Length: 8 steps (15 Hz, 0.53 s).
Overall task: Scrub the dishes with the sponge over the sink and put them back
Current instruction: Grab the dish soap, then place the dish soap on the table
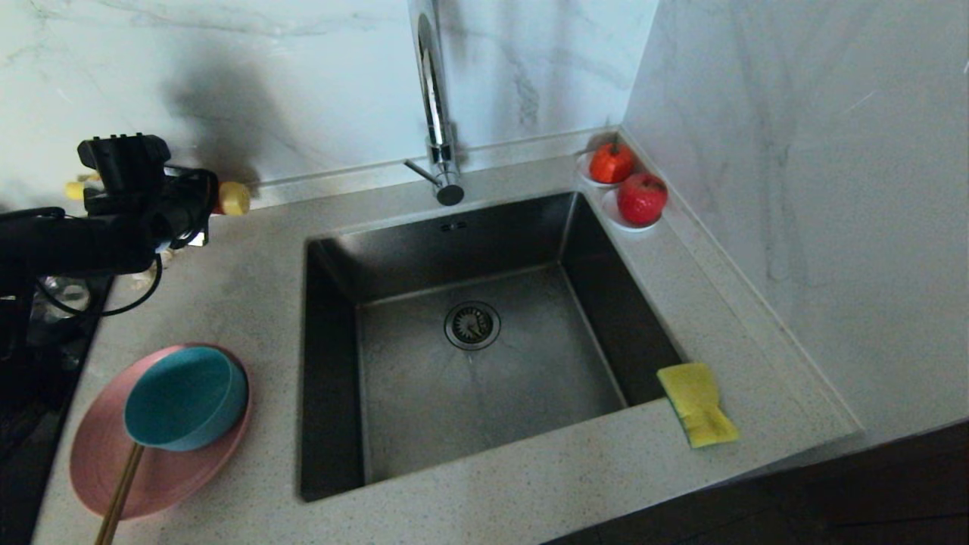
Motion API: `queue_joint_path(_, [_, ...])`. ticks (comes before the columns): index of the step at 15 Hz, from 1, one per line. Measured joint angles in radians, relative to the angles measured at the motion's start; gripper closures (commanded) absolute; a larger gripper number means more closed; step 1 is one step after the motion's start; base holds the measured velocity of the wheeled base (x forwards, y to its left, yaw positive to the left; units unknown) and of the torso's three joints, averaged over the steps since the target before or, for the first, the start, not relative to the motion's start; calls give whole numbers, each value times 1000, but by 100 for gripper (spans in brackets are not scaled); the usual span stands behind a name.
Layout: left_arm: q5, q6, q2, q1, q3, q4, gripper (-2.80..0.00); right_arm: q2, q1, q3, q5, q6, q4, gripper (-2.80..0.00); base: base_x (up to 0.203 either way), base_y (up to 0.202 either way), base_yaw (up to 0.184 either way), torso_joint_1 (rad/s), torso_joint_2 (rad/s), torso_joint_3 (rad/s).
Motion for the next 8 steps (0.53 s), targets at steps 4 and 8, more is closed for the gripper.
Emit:
queue_joint_path(4, [6, 92, -21, -23, 2, -5, 0, 0, 0, 0, 0, 0, 0, 0, 0, 0, 0, 0, 0, 0])
queue_joint_path(8, [30, 208, -40, -47, 9, -6, 0, 0, 0, 0, 0, 0, 0, 0, 0, 0, 0, 0, 0, 0])
